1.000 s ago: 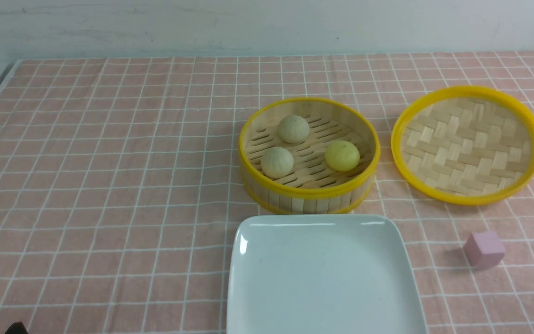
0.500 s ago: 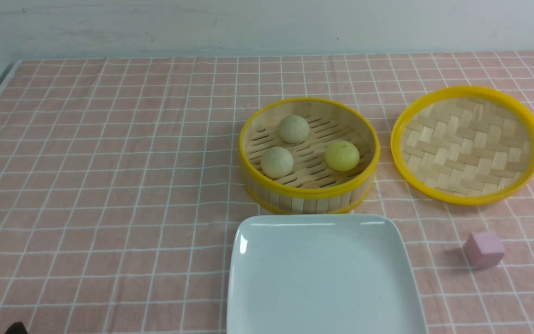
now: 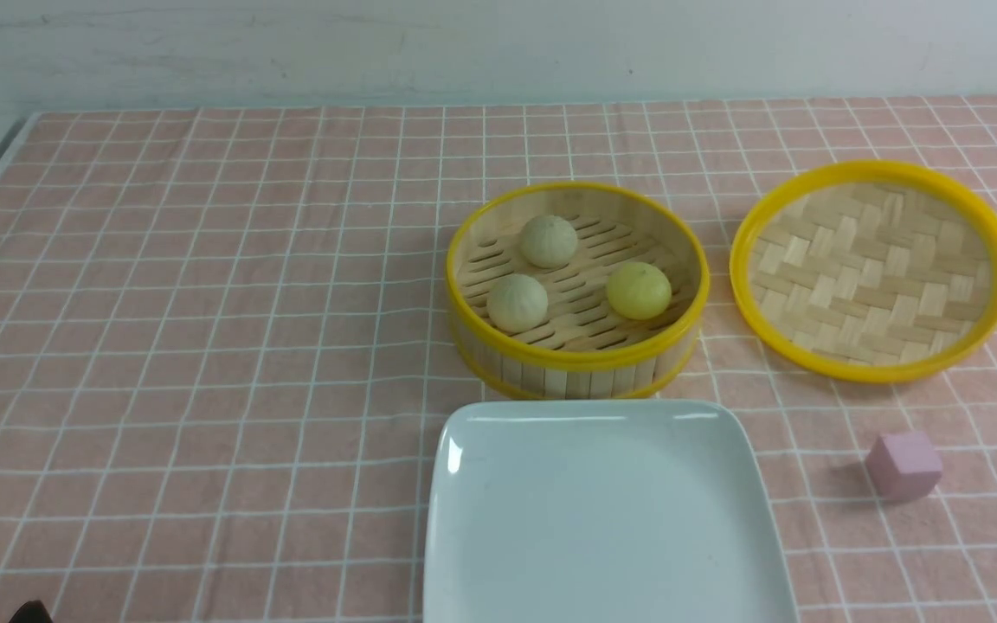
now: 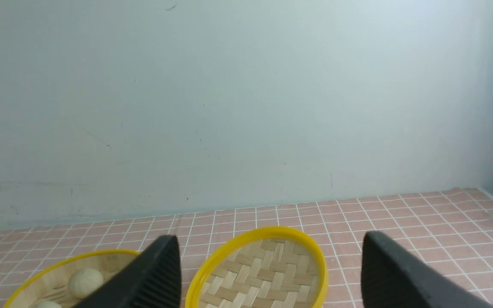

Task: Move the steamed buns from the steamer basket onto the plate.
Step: Use the right arm to grab the steamed stuffed bun that is closest to it

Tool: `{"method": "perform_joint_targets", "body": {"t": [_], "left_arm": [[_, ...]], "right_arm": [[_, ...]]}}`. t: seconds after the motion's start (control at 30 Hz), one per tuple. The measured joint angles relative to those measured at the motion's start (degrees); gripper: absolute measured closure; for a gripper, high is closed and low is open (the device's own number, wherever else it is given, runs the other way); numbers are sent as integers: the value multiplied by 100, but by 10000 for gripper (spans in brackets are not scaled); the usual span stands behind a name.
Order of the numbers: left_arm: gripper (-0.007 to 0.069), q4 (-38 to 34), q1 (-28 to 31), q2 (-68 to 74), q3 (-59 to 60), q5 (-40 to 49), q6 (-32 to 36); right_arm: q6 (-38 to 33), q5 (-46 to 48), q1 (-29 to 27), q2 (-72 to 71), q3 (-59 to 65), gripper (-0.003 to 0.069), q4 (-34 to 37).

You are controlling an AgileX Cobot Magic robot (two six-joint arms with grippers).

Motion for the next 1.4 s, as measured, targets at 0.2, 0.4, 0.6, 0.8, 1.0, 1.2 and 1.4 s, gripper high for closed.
{"method": "perform_joint_targets", "body": {"t": [0.2, 0.4, 0.6, 0.8, 1.0, 1.2, 1.4], "left_arm": [[131, 0, 0, 0, 0, 0, 0], [131, -66, 0, 0, 0, -63, -21], [131, -1496, 0, 0, 33, -929, -611], [131, -2190, 0, 0, 33, -1658, -753], [139, -2526, 0, 0, 33, -2049, -773], [182, -2772, -6, -5, -157, -1177, -742], [248, -2806, -104, -5, -1079, 20, -216]], "right_arm": [[0, -5, 0, 0, 0, 111, 30], [0, 82, 0, 0, 0, 111, 554], [-262, 528, 0, 0, 0, 111, 2010], [-1447, 693, 0, 169, -7, 111, 3211], [-2592, 1402, 0, 1154, -7, 111, 3702], [-4056, 1408, 0, 2560, -375, 111, 3987], [-5159, 1427, 0, 3830, -1310, 111, 4024]]}}
